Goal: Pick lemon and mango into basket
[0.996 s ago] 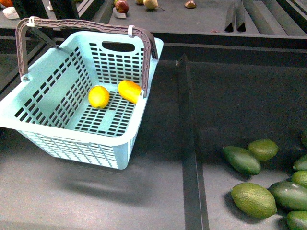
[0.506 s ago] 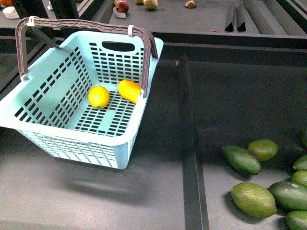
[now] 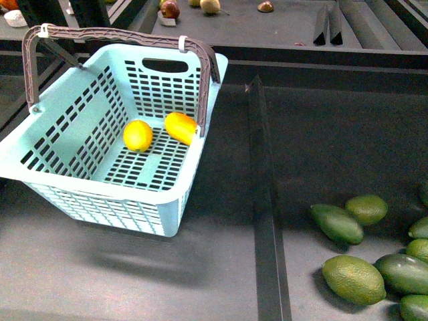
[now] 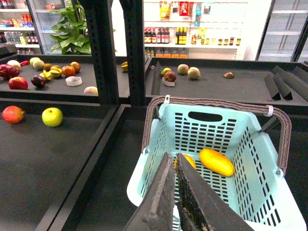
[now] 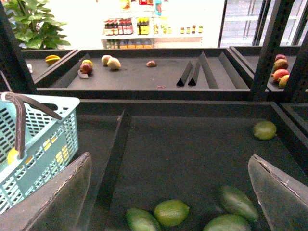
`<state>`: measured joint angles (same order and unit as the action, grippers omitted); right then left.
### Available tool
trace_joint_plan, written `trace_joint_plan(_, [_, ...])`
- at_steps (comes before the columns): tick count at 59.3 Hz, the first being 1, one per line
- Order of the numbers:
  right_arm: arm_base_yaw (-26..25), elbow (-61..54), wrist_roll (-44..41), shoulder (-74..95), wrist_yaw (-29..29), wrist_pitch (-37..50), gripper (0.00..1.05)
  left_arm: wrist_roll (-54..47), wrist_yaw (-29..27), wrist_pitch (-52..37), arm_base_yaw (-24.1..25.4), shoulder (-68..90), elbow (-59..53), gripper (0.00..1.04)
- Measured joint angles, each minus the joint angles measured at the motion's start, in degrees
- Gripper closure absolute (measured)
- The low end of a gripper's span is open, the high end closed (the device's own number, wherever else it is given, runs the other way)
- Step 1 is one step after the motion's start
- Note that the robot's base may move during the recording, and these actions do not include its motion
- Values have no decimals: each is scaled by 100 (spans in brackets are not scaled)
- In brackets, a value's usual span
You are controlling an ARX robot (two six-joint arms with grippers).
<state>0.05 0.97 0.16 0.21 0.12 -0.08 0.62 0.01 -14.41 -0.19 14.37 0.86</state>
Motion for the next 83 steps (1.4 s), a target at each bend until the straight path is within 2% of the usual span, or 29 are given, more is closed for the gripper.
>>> trace_joint_plan(14, [0, 0, 0, 0, 0, 0, 9, 0, 0, 415, 0, -415, 0, 101])
trace_joint_plan(20, [0, 0, 0, 0, 2, 0, 9, 0, 0, 1362, 0, -1220, 2, 101])
trace_joint_plan(54, [0, 0, 0, 0, 0, 0, 9, 4, 0, 1432, 0, -1401, 2, 101])
trace_joint_plan(59, [0, 0, 0, 0, 0, 0, 9, 0, 0, 1432, 0, -1401, 2, 86])
trace_joint_plan(81, [0, 0, 0, 0, 0, 0, 9, 0, 0, 1432, 0, -1401, 2, 7])
trace_joint_plan(83, [0, 0, 0, 0, 0, 0, 9, -11, 0, 1432, 0, -1401, 2, 6])
